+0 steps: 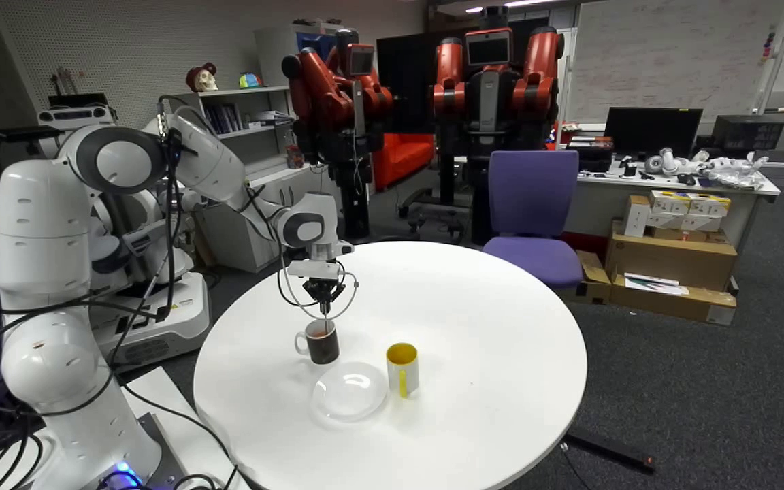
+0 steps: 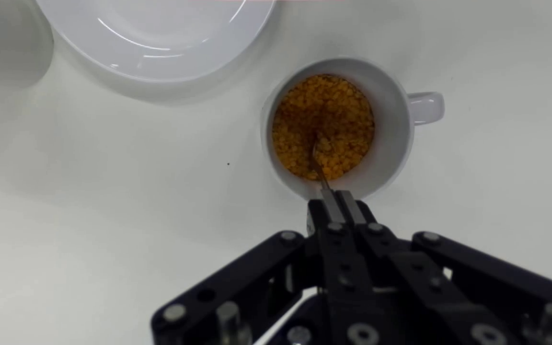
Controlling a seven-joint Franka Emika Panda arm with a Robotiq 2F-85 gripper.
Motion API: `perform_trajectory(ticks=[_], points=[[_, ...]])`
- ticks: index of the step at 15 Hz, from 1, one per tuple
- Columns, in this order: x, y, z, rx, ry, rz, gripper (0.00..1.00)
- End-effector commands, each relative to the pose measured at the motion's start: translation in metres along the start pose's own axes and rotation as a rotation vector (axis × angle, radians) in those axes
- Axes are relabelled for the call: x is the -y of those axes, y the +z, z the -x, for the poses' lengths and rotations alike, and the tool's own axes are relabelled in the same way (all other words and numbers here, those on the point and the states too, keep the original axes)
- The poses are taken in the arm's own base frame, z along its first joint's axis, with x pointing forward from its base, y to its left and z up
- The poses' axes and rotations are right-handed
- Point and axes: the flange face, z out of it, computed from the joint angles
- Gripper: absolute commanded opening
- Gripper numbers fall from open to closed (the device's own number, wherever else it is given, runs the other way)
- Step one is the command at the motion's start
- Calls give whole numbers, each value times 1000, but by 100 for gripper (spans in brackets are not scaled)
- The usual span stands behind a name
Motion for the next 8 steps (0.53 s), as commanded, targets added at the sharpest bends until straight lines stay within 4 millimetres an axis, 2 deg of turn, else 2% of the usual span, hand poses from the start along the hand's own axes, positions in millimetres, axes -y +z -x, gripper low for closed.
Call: perform_trajectory(ticks=[1, 8], points=[[-1, 3, -3, -9, -35, -75, 1], [-4, 7, 3, 103, -49, -26, 1]])
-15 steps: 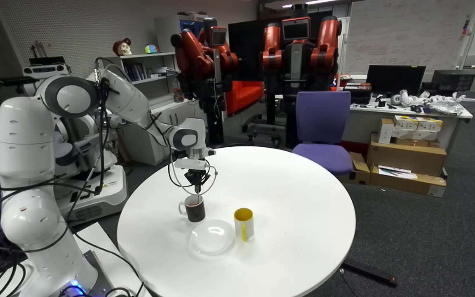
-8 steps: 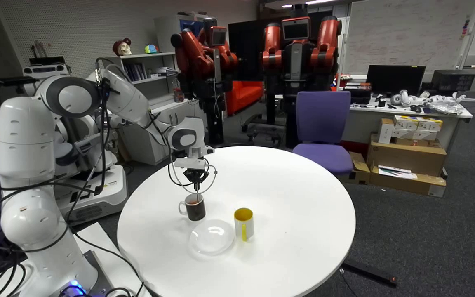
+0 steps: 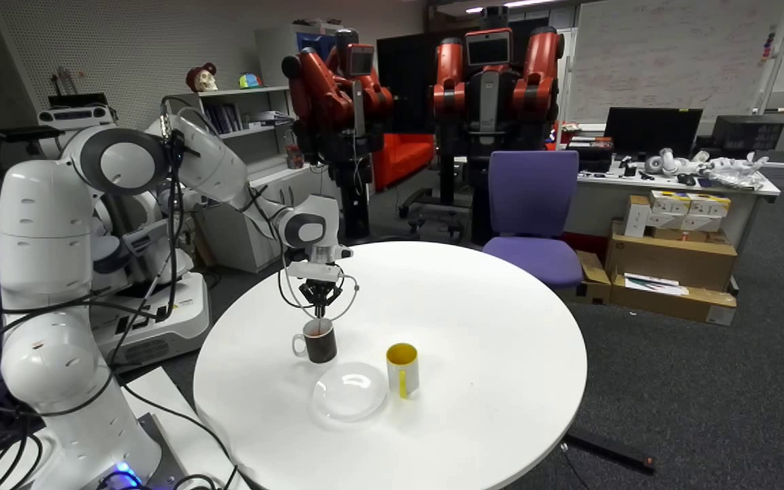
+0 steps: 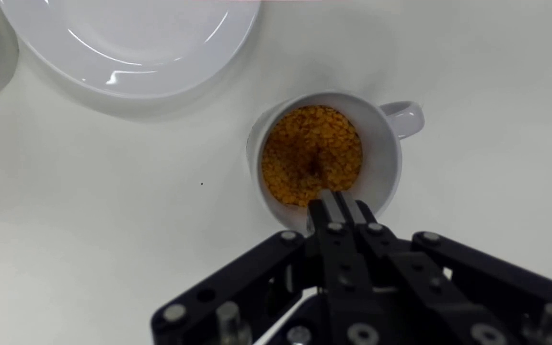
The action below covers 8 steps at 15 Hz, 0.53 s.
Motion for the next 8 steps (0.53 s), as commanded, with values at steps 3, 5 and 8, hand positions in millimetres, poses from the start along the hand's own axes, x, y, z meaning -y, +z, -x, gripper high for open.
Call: perform_trajectory(ticks=[3, 5, 8], points=[[-8, 0, -1, 50, -22, 71, 1], [-9, 0, -2, 35, -29, 80, 1], [-10, -3, -5, -16, -23, 82, 1]])
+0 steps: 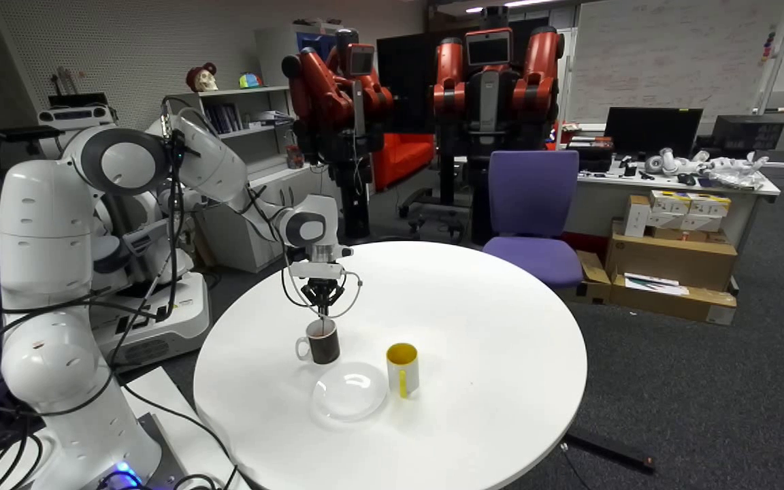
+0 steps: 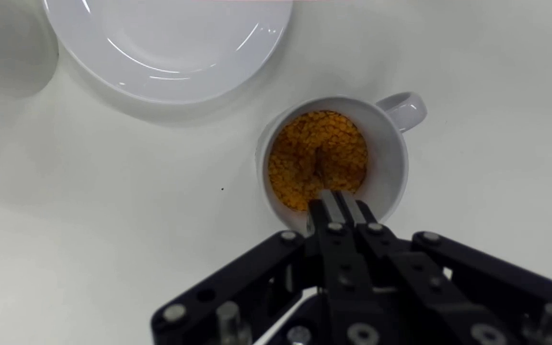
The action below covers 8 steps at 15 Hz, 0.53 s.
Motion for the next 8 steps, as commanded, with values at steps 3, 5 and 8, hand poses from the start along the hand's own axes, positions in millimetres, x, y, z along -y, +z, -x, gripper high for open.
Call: perform_trajectory(ticks=[3, 5, 8], points=[[-10, -7, -7, -83, 5, 63, 1], [-10, -7, -9, -98, 5, 57, 1], [-8, -5, -9, -90, 4, -14, 1]])
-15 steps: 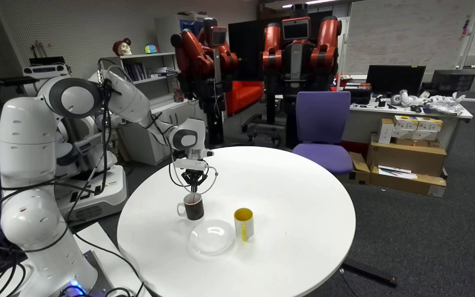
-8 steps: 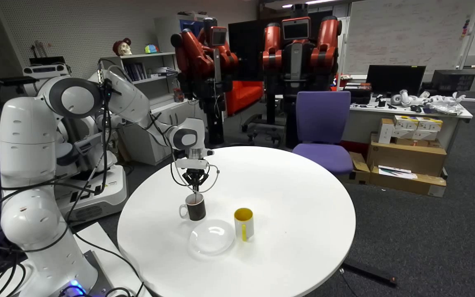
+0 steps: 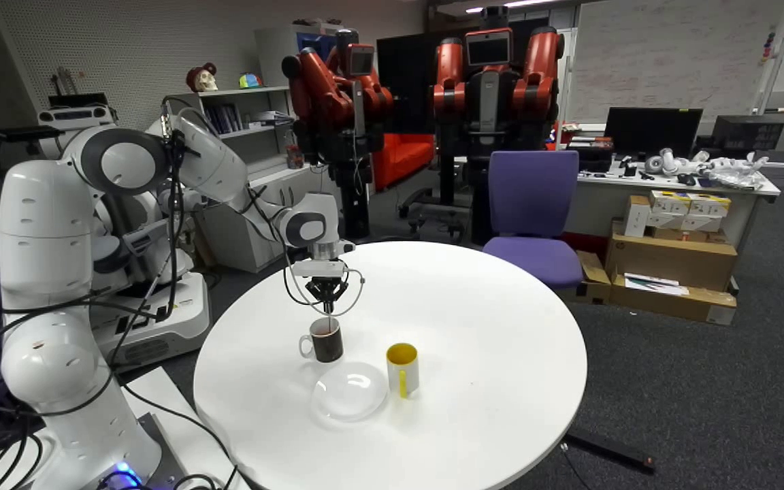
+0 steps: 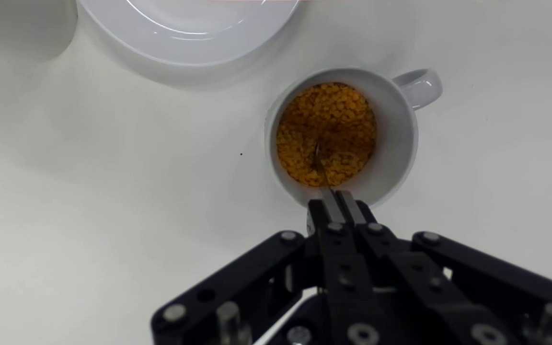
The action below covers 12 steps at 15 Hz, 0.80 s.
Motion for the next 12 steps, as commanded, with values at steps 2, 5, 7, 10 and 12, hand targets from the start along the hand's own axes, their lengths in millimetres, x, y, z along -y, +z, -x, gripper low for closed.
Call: perform_trajectory(ticks=[2, 5, 7, 10, 12], points=[[-2, 2, -2, -17, 0, -93, 1], [-2, 2, 3, 17, 1, -137, 1], [-1, 2, 7, 65, 8, -124, 1], [-2, -2, 11, 89, 5, -90, 1], [-4, -7, 10, 79, 4, -58, 1]])
